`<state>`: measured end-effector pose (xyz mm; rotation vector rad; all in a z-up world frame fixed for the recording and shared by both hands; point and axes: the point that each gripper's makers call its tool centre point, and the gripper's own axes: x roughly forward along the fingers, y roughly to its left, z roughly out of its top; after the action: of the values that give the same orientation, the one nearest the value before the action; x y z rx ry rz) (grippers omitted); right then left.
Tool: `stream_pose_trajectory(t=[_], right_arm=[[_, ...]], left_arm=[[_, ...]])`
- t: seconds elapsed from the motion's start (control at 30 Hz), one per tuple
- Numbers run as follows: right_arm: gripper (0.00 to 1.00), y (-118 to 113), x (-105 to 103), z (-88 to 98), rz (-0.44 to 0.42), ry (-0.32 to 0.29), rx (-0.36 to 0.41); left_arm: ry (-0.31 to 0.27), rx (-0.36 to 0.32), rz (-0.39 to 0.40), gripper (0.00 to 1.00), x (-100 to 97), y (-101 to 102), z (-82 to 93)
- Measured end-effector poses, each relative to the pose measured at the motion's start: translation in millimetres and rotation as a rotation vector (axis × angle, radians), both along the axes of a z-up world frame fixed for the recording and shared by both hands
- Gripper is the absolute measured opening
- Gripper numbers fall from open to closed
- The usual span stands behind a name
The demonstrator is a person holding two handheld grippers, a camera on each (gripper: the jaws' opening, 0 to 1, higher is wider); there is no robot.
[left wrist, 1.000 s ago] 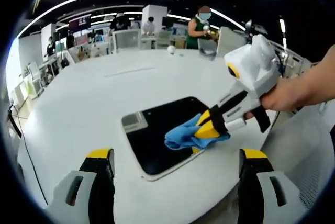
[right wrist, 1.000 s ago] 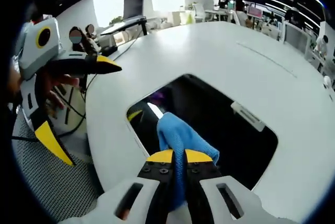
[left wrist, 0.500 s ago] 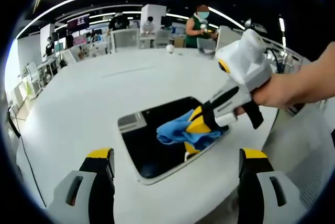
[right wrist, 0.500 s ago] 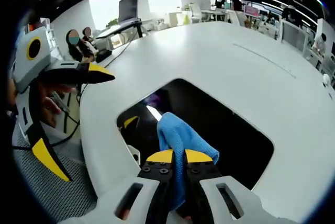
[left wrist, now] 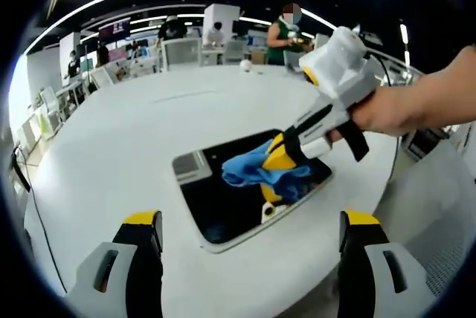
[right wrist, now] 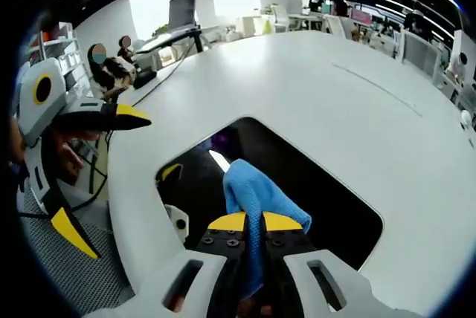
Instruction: Wipe the mirror surface with the cleaning cloth until all visible marks leave the cleaned area.
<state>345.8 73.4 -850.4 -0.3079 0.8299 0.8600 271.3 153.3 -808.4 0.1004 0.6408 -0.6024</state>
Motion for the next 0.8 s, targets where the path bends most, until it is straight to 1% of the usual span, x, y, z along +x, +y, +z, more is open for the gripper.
stream_pose_trajectory(t=[0.13,0.23,0.4,0.5,0.7,0.8], right_arm=[[0.02,0.0,2.7,0.4,0.025,-0.027,-0.015],[0.02,0.6,5.1,1.3,0.031,-0.03,-0.018],[0.02,1.1,9.5,2.5,0.034,-0.031,-0.026],[0.02,1.2,14.4,2.8,0.036,-0.031,-0.027],[0.02,2.1,22.9,3.2,0.045,-0.005,-0.01],[0.02,1.9,29.0,2.8,0.047,-0.01,-0.013]], left_arm=[[-0.006,-0.007,0.006,0.99,0.5,0.2,2.1],[-0.009,-0.024,0.0,0.99,0.7,-2.3,3.9],[-0.002,-0.02,-0.004,0.99,-0.7,-2.3,2.9],[-0.003,-0.039,0.001,0.99,-0.4,-3.0,5.2],[0.0,-0.031,-0.003,0.99,-1.2,-2.3,3.1],[0.001,-0.026,-0.005,0.99,-1.7,-1.9,2.4]])
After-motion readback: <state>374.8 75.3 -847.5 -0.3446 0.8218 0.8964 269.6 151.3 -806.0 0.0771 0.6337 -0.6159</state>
